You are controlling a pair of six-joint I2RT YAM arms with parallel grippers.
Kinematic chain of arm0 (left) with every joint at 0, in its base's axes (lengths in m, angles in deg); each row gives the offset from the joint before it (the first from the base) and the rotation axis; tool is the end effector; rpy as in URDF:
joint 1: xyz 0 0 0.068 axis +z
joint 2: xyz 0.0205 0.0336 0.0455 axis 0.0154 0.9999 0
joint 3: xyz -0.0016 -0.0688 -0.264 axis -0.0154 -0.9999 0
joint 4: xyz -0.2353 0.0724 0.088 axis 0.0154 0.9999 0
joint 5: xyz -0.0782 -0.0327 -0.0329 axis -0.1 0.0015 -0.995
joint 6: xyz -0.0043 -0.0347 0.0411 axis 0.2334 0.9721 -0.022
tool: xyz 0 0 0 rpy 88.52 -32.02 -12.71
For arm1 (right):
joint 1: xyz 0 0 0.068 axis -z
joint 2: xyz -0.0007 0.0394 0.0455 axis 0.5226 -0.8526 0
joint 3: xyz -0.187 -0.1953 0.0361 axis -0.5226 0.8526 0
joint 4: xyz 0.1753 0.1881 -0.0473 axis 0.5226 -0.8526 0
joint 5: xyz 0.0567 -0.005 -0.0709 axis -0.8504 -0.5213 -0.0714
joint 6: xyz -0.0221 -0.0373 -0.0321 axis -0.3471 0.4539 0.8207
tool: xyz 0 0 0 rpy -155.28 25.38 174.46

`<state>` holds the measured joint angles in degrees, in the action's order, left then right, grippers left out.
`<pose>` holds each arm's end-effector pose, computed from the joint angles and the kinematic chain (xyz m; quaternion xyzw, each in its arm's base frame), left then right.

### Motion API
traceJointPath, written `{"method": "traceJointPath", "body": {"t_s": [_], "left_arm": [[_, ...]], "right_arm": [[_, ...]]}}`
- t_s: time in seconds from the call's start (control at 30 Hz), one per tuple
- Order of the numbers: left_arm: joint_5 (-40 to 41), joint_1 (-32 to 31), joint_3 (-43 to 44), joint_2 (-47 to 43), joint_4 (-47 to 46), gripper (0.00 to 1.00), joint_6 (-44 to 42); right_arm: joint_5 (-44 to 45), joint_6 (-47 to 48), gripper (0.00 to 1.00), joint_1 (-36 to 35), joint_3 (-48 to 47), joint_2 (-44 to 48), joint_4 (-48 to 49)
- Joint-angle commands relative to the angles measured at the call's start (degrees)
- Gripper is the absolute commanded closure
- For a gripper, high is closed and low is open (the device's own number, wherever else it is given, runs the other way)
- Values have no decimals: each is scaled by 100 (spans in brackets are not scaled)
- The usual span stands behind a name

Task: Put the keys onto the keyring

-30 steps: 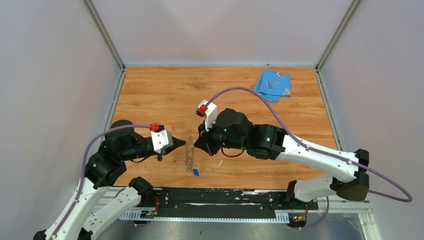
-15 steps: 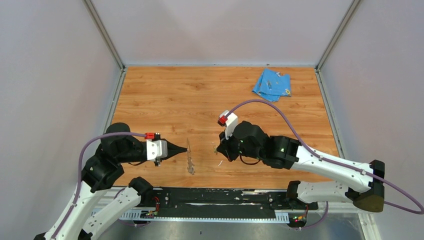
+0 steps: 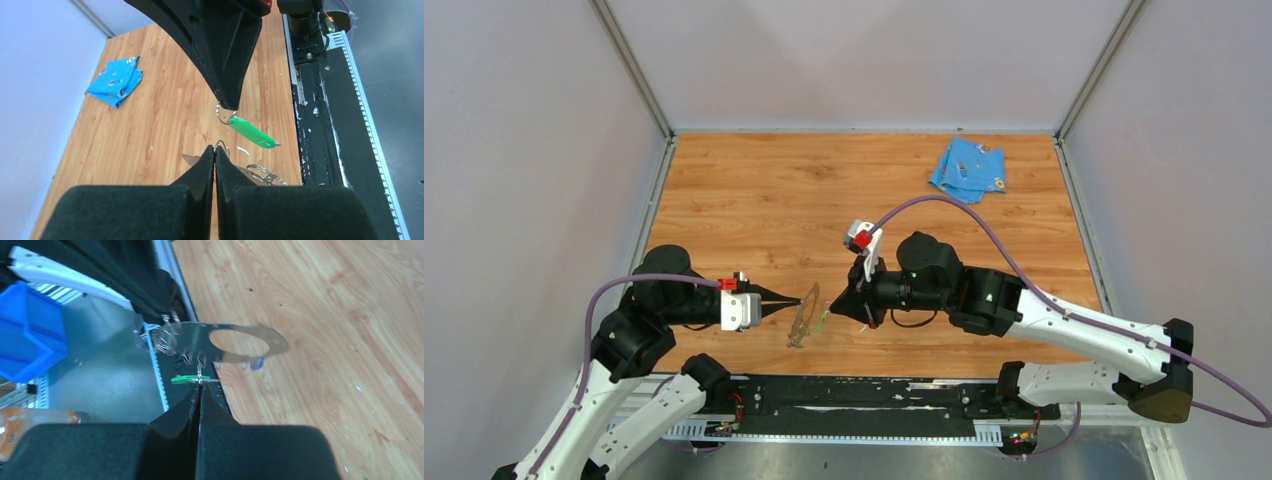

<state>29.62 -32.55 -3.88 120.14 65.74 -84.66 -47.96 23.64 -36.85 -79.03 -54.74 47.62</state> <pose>0.0619 -0.0725 0.3670 0.6007 0.4787 -0.3274 0.5503 0.0843 0.2347 0.3804 -0.3989 0.6771 0.4844 0.3843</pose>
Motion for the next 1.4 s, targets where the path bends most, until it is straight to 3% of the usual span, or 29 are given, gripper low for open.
{"method": "traceJointPath", "body": {"t_s": [0.0, 0.17, 0.43, 0.6, 0.7, 0.83, 0.9, 0.97, 1.07, 1.2, 1.27, 1.37], "left_arm": [[-279, 36, 62, 36, -118, 100, -311], [-329, 30, 79, 68, -115, 100, -286], [-361, 32, 77, 110, -109, 100, -370], [-364, 34, 60, 100, -80, 100, -415], [-371, 30, 36, 104, -81, 100, -427], [-397, 30, 7, 94, -78, 100, -394], [-399, 34, 15, 101, -82, 100, -347], [-388, 35, 7, 98, -78, 100, -324], [-376, 31, 7, 102, -82, 100, -300], [-370, 30, 31, 144, -82, 100, -289], [-268, 36, 41, 126, -35, 100, -308], [-16, 35, -43, 86, 159, 100, -475]], "right_arm": [[1154, 124, 100, 77, -111, 56, -750], [2468, -166, 100, 245, 855, 323, -1094], [2365, -149, 100, 418, 3069, 239, 935], [2096, -103, 100, 565, 3515, 9, 1732], [1803, 58, 69, 665, 3232, -148, 1476], [1829, 592, 45, 666, 2546, 300, 924], [1661, 973, 13, 666, 2211, 603, 919], [1331, 1316, 0, 666, 1994, 851, 1018], [558, 1651, 0, 666, 1664, 1072, 1543], [-355, 1721, 11, 671, 1386, 936, 2250], [-334, 1750, 19, 666, 1280, 748, 2044], [-88, 1756, 17, 666, 1518, 373, 1958]]}}
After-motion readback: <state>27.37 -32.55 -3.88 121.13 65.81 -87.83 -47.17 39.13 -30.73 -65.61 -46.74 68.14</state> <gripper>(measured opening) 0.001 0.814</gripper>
